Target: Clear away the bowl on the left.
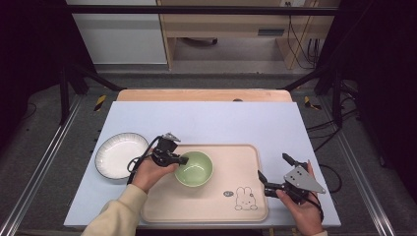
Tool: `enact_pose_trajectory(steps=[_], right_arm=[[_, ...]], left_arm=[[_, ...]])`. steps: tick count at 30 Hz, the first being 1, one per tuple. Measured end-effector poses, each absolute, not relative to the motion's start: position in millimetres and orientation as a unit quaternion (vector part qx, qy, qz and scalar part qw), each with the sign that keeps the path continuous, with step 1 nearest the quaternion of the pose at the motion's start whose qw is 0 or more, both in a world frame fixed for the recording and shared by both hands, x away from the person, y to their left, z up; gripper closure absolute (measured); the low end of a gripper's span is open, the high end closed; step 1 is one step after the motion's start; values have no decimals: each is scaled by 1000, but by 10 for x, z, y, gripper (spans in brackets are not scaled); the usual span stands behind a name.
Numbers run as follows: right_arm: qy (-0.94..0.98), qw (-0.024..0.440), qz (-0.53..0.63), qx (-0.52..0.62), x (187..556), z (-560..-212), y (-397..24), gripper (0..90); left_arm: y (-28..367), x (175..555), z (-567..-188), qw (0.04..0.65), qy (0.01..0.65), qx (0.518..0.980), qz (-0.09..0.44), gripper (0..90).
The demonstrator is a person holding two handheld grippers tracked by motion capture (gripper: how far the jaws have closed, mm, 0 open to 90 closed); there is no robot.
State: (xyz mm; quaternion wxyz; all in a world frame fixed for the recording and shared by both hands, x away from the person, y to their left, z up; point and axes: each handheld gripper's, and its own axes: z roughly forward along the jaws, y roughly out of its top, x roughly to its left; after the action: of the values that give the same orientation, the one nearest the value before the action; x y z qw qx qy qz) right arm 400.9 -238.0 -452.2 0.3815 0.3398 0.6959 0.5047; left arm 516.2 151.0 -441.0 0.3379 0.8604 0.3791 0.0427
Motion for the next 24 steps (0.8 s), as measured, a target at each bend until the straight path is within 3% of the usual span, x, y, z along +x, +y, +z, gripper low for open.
enact_pose_trajectory(steps=[3, 8, 14, 24], right_arm=[[695, 382, 505, 340, 4009, -4521, -2383, 36], [694, 383, 507, 340, 4009, -4516, -2390, 36], [693, 384, 506, 340, 4006, -4515, -2391, 36], [691, 384, 509, 340, 3996, -4508, -2402, 33]], left_arm=[[1501, 5117, -4371, 341, 364, 862, 87, 675], [1492, 5051, -4310, 364, 347, 857, 114, 460], [1482, 4979, -4245, 389, 324, 850, 148, 268], [1428, 4850, -4154, 443, 284, 835, 160, 105]])
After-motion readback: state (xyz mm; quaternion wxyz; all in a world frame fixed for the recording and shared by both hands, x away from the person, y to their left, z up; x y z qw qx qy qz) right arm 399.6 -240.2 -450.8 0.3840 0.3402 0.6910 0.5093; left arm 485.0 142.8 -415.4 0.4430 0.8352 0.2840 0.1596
